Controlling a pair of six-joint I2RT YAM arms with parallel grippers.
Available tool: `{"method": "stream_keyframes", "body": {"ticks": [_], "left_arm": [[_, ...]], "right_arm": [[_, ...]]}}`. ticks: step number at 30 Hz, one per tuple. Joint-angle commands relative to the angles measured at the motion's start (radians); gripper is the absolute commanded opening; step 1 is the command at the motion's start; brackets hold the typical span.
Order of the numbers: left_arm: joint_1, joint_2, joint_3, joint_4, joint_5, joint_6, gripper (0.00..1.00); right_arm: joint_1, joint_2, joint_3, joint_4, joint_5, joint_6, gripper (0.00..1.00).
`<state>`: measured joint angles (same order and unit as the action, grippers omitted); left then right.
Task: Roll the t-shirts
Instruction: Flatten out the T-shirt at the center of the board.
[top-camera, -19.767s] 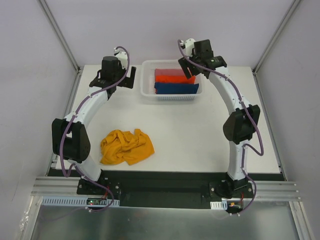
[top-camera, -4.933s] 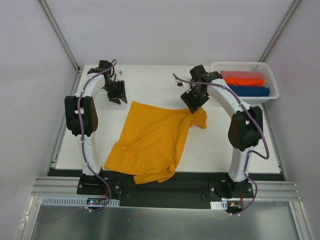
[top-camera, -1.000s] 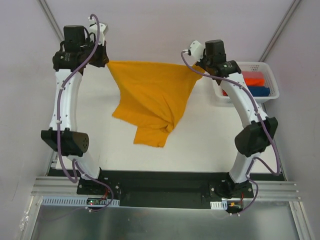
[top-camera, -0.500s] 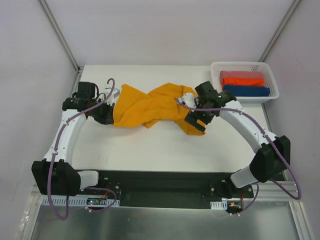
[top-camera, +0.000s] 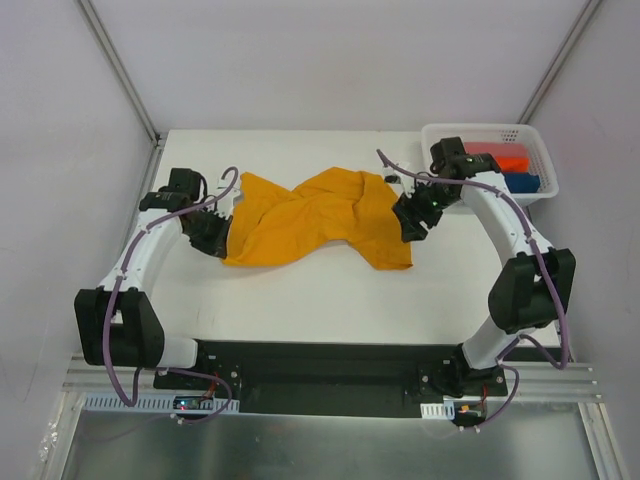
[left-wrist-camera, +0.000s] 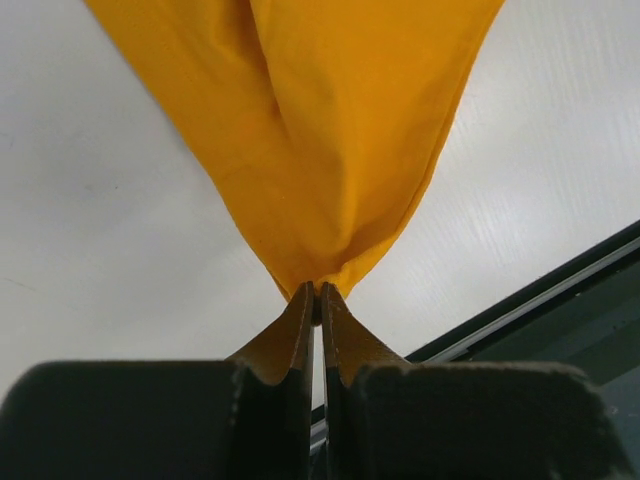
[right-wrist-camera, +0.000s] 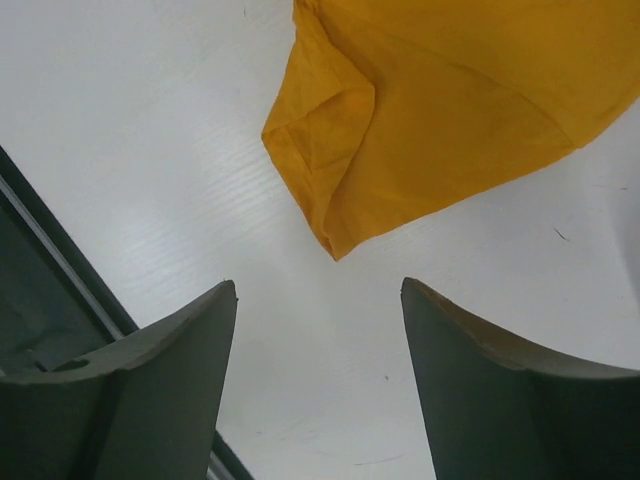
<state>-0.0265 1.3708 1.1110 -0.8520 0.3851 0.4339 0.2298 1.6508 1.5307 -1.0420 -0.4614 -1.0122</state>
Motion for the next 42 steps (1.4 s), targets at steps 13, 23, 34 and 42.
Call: {"method": "stream_keyframes", "body": {"ticks": [13, 23, 34, 42], "left_arm": [[0.007, 0.149, 0.0, -0.007, -0.245, 0.111, 0.0], [0.008, 0.186, 0.006, -0.024, -0.288, 0.098, 0.0], [0.008, 0.188, -0.01, -0.022, -0.264, 0.095, 0.0], [0.008, 0.194, -0.013, -0.019, -0.255, 0.091, 0.0]], "right_arm": [[-0.136, -0.086, -0.455, 0.317, -0.198, -0.942, 0.63], [-0.15, 0.01, -0.478, 0.194, -0.203, -1.243, 0.5], [-0.135, 0.03, -0.503, 0.172, -0.168, -1.31, 0.5], [-0.098, 0.047, -0.512, 0.237, -0.108, -1.249, 0.49]]}}
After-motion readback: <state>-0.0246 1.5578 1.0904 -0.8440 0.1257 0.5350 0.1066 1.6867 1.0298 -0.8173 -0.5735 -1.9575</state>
